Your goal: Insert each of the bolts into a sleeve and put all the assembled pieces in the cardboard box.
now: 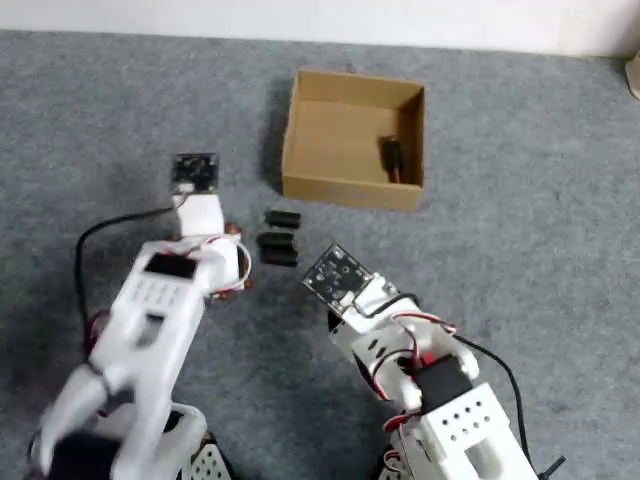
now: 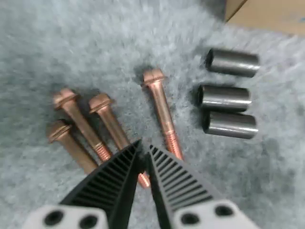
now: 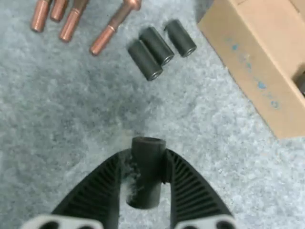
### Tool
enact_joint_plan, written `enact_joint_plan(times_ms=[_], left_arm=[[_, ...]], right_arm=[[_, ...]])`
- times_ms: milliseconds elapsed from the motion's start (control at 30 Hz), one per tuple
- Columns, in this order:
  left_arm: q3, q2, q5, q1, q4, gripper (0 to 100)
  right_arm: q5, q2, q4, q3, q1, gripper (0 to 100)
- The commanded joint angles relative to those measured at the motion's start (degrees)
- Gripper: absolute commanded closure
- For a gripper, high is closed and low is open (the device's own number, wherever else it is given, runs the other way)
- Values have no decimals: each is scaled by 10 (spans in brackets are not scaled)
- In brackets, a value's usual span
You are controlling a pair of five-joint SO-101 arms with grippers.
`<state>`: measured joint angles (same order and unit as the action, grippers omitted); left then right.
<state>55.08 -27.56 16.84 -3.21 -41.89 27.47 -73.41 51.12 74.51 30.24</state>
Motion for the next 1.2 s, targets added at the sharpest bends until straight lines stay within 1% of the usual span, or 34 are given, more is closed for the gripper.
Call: enact_joint_plan(times_ms=[0,67,133,367,500,633,900,967,1033,1100,1167], left_arm=[[-88,111,28,-14,15,884],[-115,134,70,-14,15,832],[-132,151,82,-15,14,811],[-189,207,84,-15,14,847],[-207,262,88,-14,15,846],[-232,308,119,-13,14,846],[-248,361,120,-13,14,848],[-248,361,119,-15,3,891],[-262,364,115,-15,-20,998],[-277,366,97,-15,-48,981],[-286,362,86,-15,-68,997]], right_arm=[[-7,-25,-29,17,-8,993],[-6,-31,-39,34,-8,993],[-5,-34,-39,39,-8,993],[-5,-33,-51,44,-8,993],[-5,-32,-51,44,-8,993],[-5,-33,-52,55,-7,993],[-4,-32,-89,77,-8,993],[-4,-31,-90,77,-8,993],[-4,-31,-90,78,-8,993],[-4,-33,-90,78,-8,993],[-4,-33,-91,78,-8,993]])
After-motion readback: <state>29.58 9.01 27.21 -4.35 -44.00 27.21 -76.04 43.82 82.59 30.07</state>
